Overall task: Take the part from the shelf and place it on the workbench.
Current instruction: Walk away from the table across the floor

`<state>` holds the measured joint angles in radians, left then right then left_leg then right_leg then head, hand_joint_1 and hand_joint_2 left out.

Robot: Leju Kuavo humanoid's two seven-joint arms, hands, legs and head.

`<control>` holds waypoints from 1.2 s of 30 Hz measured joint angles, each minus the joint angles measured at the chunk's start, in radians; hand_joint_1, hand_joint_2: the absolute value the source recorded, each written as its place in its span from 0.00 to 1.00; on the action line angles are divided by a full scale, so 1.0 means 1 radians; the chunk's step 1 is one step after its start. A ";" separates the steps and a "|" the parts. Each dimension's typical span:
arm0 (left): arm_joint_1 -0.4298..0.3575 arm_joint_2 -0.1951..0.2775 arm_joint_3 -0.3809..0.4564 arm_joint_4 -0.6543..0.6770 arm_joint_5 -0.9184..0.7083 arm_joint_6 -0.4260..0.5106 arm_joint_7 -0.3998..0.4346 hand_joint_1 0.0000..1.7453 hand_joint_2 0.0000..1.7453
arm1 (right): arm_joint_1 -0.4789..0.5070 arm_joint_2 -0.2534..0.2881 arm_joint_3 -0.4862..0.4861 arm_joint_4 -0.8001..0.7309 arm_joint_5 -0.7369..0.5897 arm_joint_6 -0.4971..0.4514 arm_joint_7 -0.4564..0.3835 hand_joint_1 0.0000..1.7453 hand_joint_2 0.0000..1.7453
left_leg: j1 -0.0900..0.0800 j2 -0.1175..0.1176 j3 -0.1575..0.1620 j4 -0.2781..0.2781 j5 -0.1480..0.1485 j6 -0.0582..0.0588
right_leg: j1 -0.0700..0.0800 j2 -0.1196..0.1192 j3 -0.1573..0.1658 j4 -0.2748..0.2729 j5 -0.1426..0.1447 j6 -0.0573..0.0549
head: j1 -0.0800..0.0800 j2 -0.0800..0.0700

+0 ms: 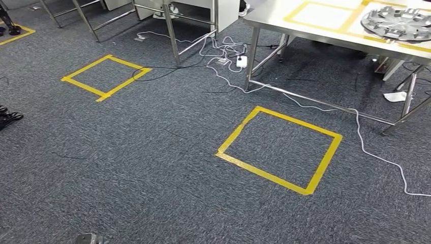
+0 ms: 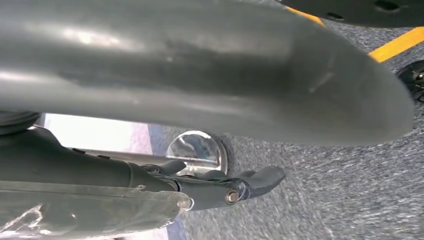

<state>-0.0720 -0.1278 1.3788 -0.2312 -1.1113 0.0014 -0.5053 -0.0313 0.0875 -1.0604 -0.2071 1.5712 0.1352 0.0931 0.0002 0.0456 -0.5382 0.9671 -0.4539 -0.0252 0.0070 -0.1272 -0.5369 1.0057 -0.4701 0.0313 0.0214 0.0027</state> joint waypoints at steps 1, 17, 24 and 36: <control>0.003 -0.001 0.002 0.001 0.005 0.000 -0.011 0.00 0.00 | 0.000 -0.006 0.011 0.000 0.000 -0.002 -0.001 0.00 0.00 | 0.002 -0.010 -0.001 -0.002 0.003 0.006 | -0.002 0.010 -0.002 0.006 -0.007 0.006 | 0.001 0.000; 0.015 -0.021 0.011 0.006 0.012 -0.032 -0.034 0.00 0.00 | 0.017 -0.037 0.083 0.000 -0.003 0.012 0.002 0.00 0.00 | 0.009 -0.152 -0.041 0.021 0.016 -0.020 | -0.019 0.176 0.011 -0.001 -0.003 -0.011 | 0.006 0.000; 0.008 -0.006 0.011 0.006 -0.003 -0.066 -0.032 0.00 0.00 | 0.011 -0.027 0.086 0.000 -0.040 -0.013 -0.050 0.00 0.00 | 0.009 -0.055 -0.143 0.247 -0.071 -0.037 | -0.016 0.065 0.007 -0.006 -0.001 -0.023 | -0.003 0.000; 0.006 0.023 0.010 0.006 0.001 -0.074 -0.093 0.00 0.00 | -0.003 0.037 0.087 0.010 -0.026 0.037 -0.005 0.00 0.00 | 0.007 -0.056 -0.021 0.006 0.021 0.013 | -0.012 0.118 -0.086 0.246 -0.151 0.022 | 0.008 0.000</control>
<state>-0.0662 -0.1043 1.3891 -0.2255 -1.1106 -0.0729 -0.5980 -0.0346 0.1243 -0.9732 -0.1971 1.5452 0.1726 0.0877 0.0068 -0.0102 -0.5596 0.9730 -0.4333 -0.0118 -0.0046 -0.0095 -0.6230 1.2515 -0.6213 0.0529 0.0299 0.0027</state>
